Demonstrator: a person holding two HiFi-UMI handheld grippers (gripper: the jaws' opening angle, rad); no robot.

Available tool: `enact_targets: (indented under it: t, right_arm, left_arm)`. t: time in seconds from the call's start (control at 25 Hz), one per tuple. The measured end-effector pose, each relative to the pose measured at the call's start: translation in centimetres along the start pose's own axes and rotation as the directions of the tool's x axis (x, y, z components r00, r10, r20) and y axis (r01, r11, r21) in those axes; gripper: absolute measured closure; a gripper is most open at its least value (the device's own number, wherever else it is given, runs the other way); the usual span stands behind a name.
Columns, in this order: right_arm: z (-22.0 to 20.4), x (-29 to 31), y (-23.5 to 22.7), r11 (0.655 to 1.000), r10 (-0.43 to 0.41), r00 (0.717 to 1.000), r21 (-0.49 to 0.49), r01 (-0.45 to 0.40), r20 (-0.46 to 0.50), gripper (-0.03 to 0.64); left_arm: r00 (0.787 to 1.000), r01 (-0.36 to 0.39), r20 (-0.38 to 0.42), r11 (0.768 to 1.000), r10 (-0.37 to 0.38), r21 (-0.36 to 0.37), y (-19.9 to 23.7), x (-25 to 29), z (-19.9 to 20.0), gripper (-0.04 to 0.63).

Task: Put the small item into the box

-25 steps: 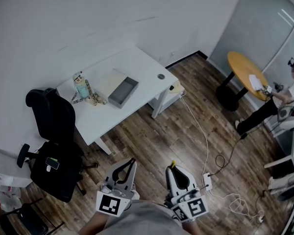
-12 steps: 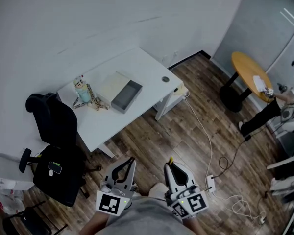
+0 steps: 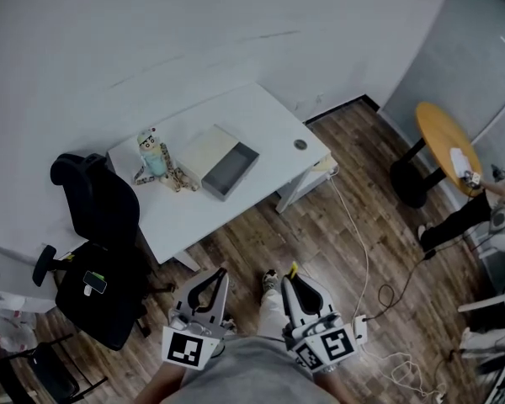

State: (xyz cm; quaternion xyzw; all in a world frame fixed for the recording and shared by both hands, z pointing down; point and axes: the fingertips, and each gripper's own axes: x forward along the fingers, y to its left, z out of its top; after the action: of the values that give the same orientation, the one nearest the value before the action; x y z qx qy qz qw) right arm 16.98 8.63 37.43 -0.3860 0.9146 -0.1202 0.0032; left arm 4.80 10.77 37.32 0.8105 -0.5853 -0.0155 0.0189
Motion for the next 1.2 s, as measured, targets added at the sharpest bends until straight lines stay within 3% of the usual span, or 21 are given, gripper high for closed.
enact_targets:
  t: [0.68,1.2]
  right_arm:
    - [2.1,9.6,-8.7,0.987,0.159,0.985,0.020,-0.158,-0.069,0.557]
    - [4.1,15.1,-15.7,0.950,0.312,0.943,0.043,-0.309,-0.119,0.557]
  left_arm:
    - [0.986,-0.164,-0.037,0.986,0.164,0.009,3.1,10.6,0.0,0.560]
    - [0.946,-0.319,-0.046,0.947,0.320,0.018,3.6,18.2,0.9,0.560]
